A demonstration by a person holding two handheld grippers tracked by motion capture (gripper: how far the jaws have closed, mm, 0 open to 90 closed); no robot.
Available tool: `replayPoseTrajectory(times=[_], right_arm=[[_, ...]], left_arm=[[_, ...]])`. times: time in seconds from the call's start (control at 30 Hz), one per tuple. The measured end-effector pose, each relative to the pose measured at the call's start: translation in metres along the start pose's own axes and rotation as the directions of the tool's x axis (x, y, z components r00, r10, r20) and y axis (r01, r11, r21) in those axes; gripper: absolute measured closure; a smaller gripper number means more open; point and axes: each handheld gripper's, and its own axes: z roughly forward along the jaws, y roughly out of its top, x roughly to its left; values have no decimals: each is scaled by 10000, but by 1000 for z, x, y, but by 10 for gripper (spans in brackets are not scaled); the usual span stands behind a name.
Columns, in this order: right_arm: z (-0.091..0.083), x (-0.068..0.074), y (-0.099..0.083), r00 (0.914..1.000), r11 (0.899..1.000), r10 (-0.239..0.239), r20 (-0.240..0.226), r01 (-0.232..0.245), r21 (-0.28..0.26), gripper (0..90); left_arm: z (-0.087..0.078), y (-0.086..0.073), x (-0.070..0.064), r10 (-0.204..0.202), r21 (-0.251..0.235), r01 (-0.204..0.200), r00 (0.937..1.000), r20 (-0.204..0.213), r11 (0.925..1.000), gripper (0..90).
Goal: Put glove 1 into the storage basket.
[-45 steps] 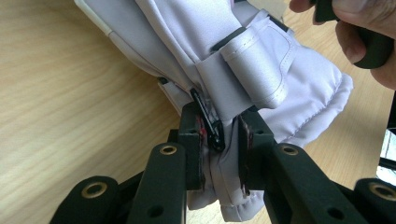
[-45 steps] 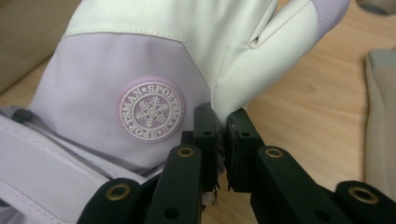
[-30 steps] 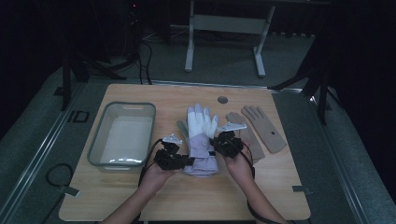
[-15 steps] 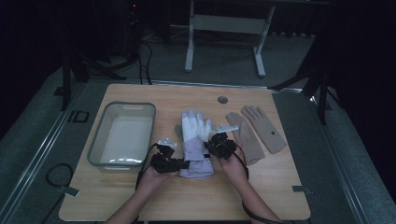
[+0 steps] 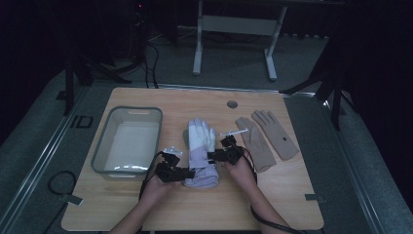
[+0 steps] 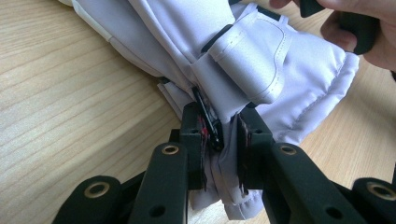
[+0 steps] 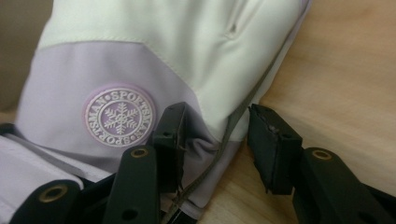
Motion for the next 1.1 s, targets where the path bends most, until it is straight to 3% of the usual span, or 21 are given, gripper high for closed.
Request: replayPoseTrajectory(times=[0.07,0.13,0.17,0.23,0.27,0.53,0.73,1.1], right_arm=[[3,-9,-2,9962,9989,458,-741,-463,-49,604],[3,-10,-5,9935,9987,496,-1025,-509,-97,707],[2,-5,-5,9975,9998,-60,-711,48,-173,753],[-1,7,-3,9978,9977,-663,42,664,-127,797],[-3,18,-3,9900,9926,-1187,768,1202,-159,812],[-18,27,-5,9832,9863,-1403,1167,1491,-702,819],[-39,33,9,9800,9805,-1465,1346,1619,-1115,819],[-49,55,31,9710,9700,-1880,1480,2072,-1273,819]], left_arm=[[0,-1,1,4,-28,-4,10000,24,10000,762],[1,-1,0,55,-14,-55,10000,-43,10000,763],[1,0,-1,73,-3,-73,10000,-67,10000,763],[0,1,-3,98,24,-98,9998,-176,9999,764],[0,1,-4,136,30,-135,9996,-244,9999,766],[-9,9,-16,363,-171,-367,9991,-236,9992,769],[-21,22,-21,561,-369,-569,9982,-214,9977,768],[-50,34,-18,783,-483,-797,9965,-284,9957,768]])
